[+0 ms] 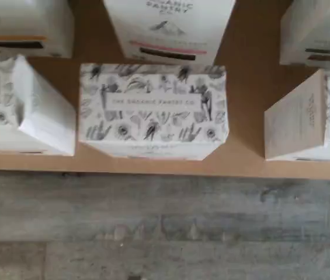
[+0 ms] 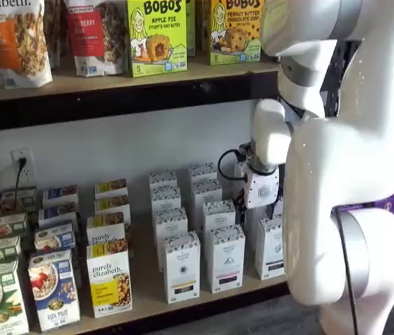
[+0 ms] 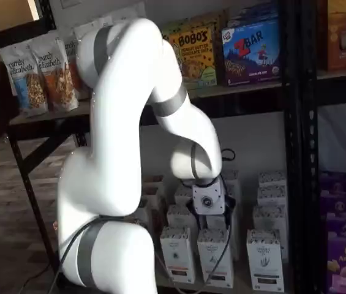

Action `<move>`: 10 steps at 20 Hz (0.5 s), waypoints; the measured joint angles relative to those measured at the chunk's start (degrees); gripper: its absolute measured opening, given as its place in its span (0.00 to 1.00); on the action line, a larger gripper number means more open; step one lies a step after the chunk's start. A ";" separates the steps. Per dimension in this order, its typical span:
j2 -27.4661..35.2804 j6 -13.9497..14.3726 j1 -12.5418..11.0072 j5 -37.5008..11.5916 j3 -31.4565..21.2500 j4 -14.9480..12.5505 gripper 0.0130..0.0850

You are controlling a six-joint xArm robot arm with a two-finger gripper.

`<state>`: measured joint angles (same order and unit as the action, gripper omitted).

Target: Pick up the white box with a green strip in the middle, on the bottom shelf, the sixth box from the left

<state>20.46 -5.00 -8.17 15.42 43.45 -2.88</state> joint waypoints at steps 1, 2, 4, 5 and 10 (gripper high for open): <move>1.59 0.04 -0.40 -0.44 1.21 -0.45 1.00; 3.73 0.16 -0.96 -1.13 2.79 -1.15 1.00; 6.83 -1.21 -1.80 -2.38 5.25 -0.61 1.00; 8.38 -2.05 -2.28 -2.81 6.59 -0.20 1.00; 14.99 -5.31 -4.53 -2.00 13.75 0.82 1.00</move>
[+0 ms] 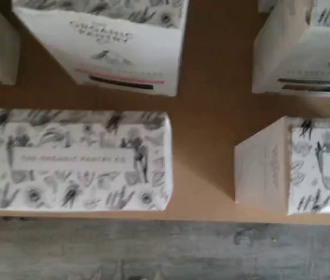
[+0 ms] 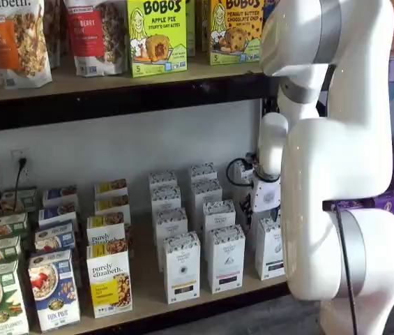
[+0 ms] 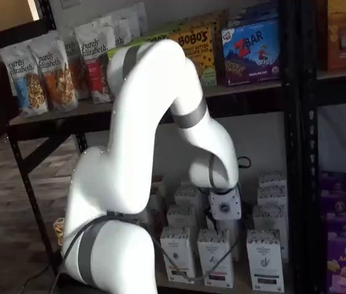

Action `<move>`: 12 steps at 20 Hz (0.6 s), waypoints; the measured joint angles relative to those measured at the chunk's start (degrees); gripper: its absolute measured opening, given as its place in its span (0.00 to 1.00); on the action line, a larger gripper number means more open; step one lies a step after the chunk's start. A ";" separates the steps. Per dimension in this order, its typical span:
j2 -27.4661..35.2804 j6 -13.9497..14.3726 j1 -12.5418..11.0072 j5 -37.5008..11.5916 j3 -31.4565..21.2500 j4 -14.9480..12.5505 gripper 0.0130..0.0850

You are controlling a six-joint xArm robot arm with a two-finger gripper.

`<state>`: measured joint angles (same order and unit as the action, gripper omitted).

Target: Pick up the white box with a green strip in the middle, on the bottom shelf, the sixth box from the left

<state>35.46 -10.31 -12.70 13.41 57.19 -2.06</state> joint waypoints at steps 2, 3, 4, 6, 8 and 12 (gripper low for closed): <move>2.34 -1.28 -0.81 0.99 2.99 0.51 1.00; 3.37 -1.70 -1.14 1.50 4.37 0.59 1.00; 4.35 -1.84 -1.49 1.92 5.66 0.38 1.00; 5.99 -1.71 -2.08 2.34 7.74 -0.40 1.00; 7.48 -1.74 -2.65 2.60 9.65 -0.94 1.00; 9.66 -2.47 -3.51 3.40 12.58 -1.10 1.00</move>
<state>45.12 -12.79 -16.22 16.82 69.77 -3.16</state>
